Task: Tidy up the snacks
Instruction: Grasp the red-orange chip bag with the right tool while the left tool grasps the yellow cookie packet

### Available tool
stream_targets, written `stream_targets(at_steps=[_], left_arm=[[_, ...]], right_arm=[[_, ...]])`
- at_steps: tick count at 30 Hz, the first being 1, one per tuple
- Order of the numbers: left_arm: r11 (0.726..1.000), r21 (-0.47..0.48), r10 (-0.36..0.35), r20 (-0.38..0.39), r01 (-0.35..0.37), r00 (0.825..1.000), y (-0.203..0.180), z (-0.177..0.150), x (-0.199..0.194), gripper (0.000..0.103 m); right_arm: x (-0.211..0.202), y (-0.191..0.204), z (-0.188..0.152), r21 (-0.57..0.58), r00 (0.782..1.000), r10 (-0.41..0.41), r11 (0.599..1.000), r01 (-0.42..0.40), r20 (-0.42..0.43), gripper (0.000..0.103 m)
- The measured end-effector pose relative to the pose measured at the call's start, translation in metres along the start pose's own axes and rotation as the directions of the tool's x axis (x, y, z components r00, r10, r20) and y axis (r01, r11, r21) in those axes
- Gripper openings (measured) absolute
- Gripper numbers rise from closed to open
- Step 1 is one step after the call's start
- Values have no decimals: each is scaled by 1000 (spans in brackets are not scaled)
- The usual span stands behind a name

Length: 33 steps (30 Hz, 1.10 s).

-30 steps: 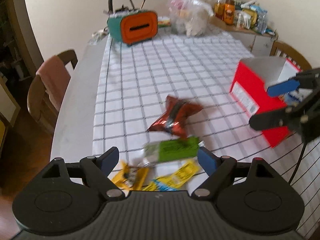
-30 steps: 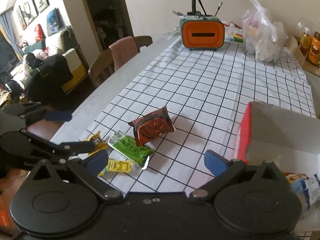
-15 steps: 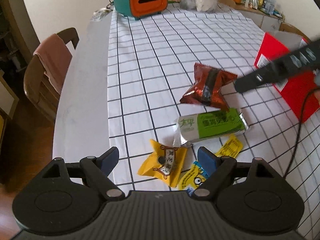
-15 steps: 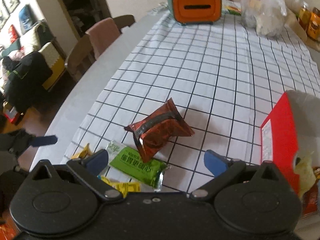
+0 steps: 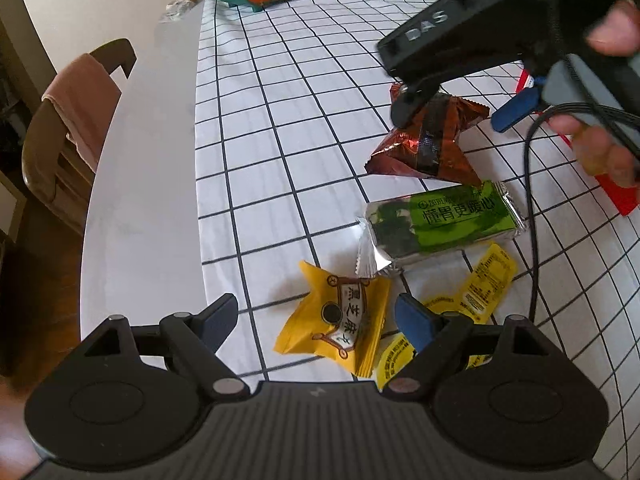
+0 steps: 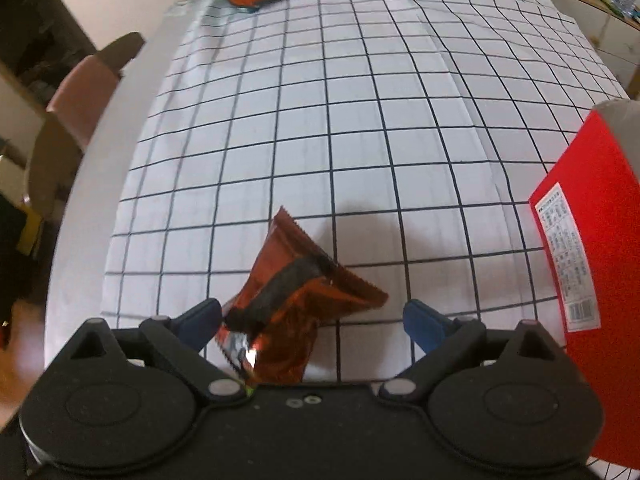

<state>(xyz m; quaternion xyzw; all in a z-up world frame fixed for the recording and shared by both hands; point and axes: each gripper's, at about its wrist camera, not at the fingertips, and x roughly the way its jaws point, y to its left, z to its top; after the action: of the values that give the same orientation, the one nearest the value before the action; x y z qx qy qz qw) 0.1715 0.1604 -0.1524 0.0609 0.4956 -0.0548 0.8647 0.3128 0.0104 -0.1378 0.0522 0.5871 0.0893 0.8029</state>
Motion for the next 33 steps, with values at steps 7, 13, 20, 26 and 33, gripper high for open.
stream_targets(at_steps=[7,13,20,26,33], left_arm=[[1000,-13,-9,-1,8,1000,2,0,4,86],[1000,-12,-11,2,11,1000,1,-3,5,71],[1000,-1,-24,17,24,1000,-3,-4,1,46],[1000,-3,-7,26,7,1000,-5,-4,0,44],[998,-61,-10,24,12,1000,2,0,-5,39]], right_arm=[[18,8,5,51,1000,-9,999,10,-26,89],[23,17,1,0,999,-8,1000,8,-35,79],[19,14,-5,-40,1000,14,999,-15,-19,55],[14,9,-7,-73,1000,26,997,-25,7,50],[-6,-1,-9,-87,997,62,994,-59,38,50]])
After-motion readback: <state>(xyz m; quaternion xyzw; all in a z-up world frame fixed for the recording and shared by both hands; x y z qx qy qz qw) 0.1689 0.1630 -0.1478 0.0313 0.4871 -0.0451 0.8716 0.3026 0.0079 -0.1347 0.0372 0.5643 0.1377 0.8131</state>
